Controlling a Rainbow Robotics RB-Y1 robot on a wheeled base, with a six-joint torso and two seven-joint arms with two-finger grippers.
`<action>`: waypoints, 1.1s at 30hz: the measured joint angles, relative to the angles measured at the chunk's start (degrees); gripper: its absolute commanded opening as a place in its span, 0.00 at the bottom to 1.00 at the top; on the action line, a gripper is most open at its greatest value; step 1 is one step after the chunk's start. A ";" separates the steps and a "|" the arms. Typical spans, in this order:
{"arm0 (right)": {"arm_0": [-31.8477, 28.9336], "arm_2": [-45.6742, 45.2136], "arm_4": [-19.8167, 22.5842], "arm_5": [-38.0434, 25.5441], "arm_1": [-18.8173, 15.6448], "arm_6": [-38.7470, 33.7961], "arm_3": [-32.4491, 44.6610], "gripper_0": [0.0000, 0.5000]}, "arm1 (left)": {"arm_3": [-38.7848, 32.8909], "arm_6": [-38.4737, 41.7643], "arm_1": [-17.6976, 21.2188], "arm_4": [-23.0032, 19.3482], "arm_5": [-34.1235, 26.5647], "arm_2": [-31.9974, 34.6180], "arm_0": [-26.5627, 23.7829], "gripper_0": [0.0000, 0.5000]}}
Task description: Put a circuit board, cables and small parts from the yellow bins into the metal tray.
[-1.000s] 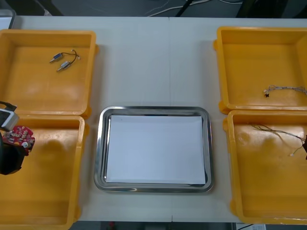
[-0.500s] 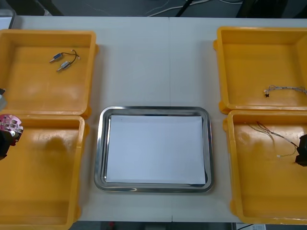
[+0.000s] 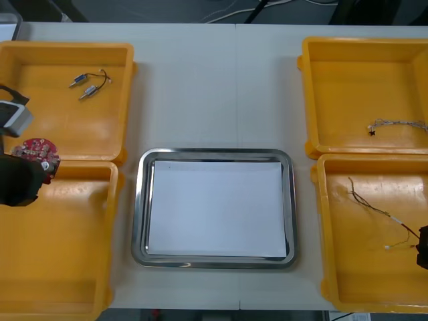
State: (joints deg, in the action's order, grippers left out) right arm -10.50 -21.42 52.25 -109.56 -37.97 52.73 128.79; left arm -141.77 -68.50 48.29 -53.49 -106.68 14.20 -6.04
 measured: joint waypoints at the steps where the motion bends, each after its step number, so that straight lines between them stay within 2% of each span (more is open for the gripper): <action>1: -0.55 0.00 0.00 0.00 0.17 0.00 0.27 0.00 | -0.44 2.52 0.00 -0.15 0.00 -1.00 -0.64 0.00; 5: -2.19 0.00 0.00 0.00 0.57 0.00 1.14 0.00 | -2.35 10.05 0.00 -0.23 0.00 -5.44 -2.95 0.00; 10: -2.57 0.00 -0.04 0.00 0.65 0.00 1.37 0.00 | -4.60 11.32 0.00 0.38 0.00 -12.22 -5.86 0.00; 13: -2.57 0.00 -0.19 0.00 0.65 0.00 1.38 0.15 | -5.90 11.44 0.00 3.12 0.00 -17.59 -7.65 0.00; 14: -2.57 0.00 -0.27 0.00 0.65 0.00 1.39 0.15 | -6.11 11.68 0.00 4.30 0.00 -19.46 -8.19 0.00; 15: -2.57 0.00 -0.34 -0.01 0.65 0.00 1.39 0.67 | -6.22 12.10 0.00 5.44 0.01 -21.41 -8.75 0.00; 17: -2.57 0.00 -0.55 -0.01 0.65 0.00 1.40 0.84 | -6.31 13.87 0.00 8.52 0.11 -25.85 -9.97 0.00; 20: -2.56 0.00 -0.78 -0.01 0.66 0.00 1.42 0.98 | -6.33 19.44 -0.09 13.67 0.46 -32.96 -11.93 0.00; 25: -2.45 0.00 -1.09 -0.01 0.66 0.00 1.44 1.00 | -5.75 31.16 -2.01 20.67 0.97 -42.06 -14.50 0.00; 29: -1.72 0.00 -1.34 -0.01 0.66 0.00 1.44 1.00 | -3.26 31.53 -4.59 24.63 2.52 -45.41 -15.62 0.00; 33: 0.24 0.00 -1.89 -0.01 0.66 0.01 1.44 1.00 | 0.41 31.43 -6.85 26.33 4.25 -46.88 -16.74 0.00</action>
State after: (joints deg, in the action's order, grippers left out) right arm -10.26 -21.42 50.36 -109.57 -37.31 52.74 130.23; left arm -141.36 -37.07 41.45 -27.17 -102.43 -32.68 -22.79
